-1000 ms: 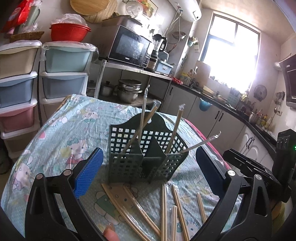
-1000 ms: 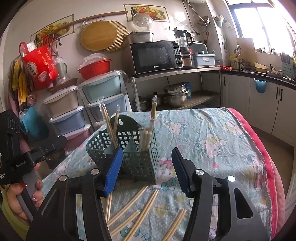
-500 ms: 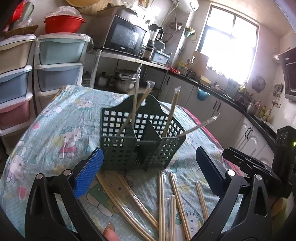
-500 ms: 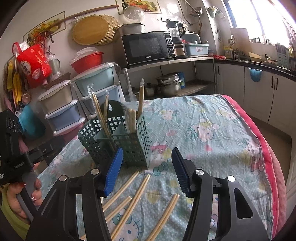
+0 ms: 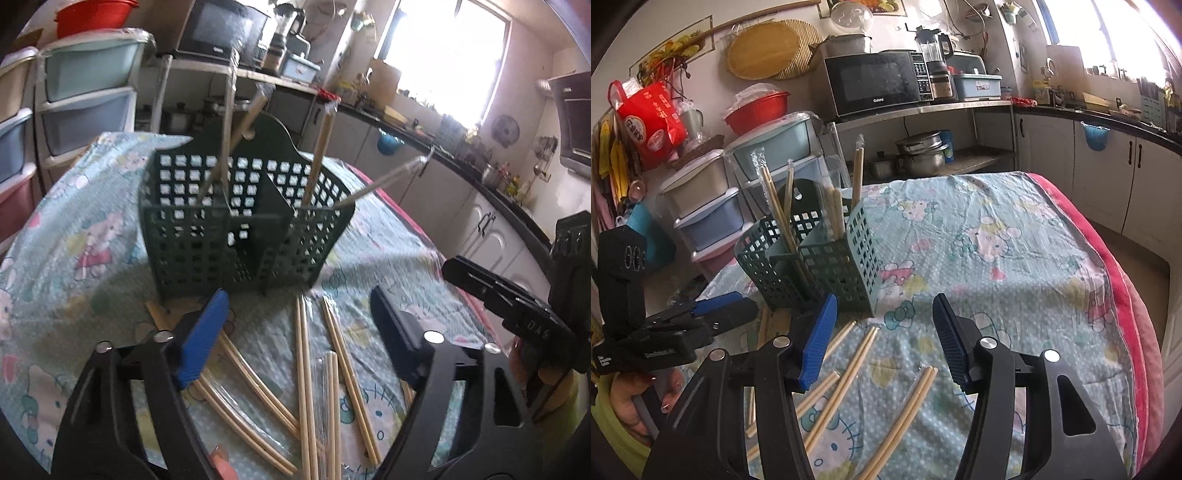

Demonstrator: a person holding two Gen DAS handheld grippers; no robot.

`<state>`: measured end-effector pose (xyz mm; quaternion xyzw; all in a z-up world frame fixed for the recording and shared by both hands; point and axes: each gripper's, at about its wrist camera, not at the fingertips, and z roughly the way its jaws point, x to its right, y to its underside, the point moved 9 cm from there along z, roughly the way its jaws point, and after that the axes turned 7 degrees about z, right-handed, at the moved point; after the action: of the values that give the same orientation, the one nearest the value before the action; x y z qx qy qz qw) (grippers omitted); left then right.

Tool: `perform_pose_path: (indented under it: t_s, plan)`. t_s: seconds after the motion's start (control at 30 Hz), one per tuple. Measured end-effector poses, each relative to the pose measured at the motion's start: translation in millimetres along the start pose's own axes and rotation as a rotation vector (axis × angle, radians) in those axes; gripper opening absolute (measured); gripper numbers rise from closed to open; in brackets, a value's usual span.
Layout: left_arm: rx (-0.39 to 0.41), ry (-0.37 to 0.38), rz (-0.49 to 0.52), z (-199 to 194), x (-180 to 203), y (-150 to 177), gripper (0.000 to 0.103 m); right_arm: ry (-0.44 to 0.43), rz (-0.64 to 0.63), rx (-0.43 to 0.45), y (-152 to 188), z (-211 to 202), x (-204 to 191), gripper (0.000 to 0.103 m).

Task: Organize utensils
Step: 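Withdraw both tools from the caddy and move toward the loose chopsticks, then close the right tool on a chopstick pair while the left tool grasps another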

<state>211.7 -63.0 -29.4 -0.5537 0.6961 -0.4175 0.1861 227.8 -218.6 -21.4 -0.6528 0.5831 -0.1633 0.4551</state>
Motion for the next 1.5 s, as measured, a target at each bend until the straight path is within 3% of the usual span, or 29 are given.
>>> perform_pose_path:
  t_s: [0.67,1.2,1.5]
  plan:
    - [-0.197,0.034,0.098,59.2,20.9,23.4,0.052,0.034,0.037,-0.096,27.5,19.8,25.3,0.05]
    - [-0.273,0.014,0.141,91.5,23.4,23.3,0.031,0.041,0.048,-0.191,48.9,40.2,29.6,0.049]
    - [-0.312,0.005,0.137,108.8,19.9,27.4,0.03,0.043,0.07,-0.272,66.8,55.3,33.3,0.049]
